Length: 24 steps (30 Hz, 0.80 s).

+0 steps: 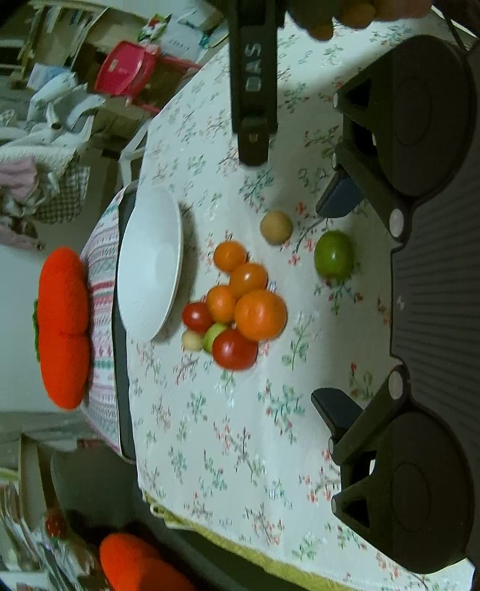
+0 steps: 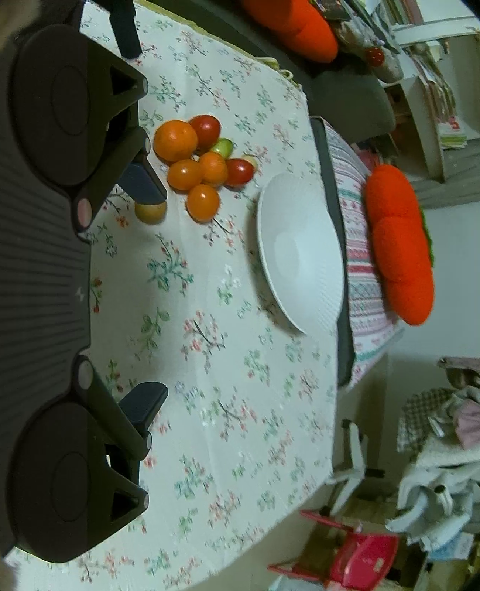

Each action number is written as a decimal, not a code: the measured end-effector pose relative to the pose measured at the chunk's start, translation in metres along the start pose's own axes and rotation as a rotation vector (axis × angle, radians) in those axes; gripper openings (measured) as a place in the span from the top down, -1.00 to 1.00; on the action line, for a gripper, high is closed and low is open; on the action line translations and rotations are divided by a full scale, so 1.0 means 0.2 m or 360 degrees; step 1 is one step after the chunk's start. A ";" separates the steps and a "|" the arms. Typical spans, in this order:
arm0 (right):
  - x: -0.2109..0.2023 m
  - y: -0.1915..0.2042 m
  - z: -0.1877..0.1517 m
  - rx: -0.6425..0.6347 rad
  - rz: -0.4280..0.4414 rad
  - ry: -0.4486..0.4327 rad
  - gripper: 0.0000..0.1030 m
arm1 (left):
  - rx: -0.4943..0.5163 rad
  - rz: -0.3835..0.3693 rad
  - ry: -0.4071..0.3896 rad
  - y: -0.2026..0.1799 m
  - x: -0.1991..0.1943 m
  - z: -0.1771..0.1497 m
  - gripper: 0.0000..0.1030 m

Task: Organize fruits
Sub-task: 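Move the left tool toward the green lime while the right tool approaches the beige fruit, then close the left tool on the green lime while the right tool grasps the beige round fruit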

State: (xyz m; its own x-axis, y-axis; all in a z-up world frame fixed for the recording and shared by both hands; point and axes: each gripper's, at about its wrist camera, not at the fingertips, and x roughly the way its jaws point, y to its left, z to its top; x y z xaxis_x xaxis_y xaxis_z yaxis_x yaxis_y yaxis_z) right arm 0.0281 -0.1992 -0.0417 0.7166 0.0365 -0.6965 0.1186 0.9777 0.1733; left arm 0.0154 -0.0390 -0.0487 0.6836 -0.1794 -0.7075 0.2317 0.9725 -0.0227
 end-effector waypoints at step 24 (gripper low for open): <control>0.24 0.25 -0.03 -0.0382 0.0251 0.0096 0.60 | -0.0011 -0.0056 -0.0005 -0.02 0.10 -0.02 0.75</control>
State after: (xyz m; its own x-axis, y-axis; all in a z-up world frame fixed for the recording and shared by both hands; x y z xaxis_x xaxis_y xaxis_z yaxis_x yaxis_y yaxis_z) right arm 0.0646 -0.1472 -0.0701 0.6705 0.1969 -0.7153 -0.1622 0.9797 0.1176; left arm 0.0255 -0.0452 -0.0667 0.6774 -0.2141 -0.7037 0.2508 0.9666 -0.0527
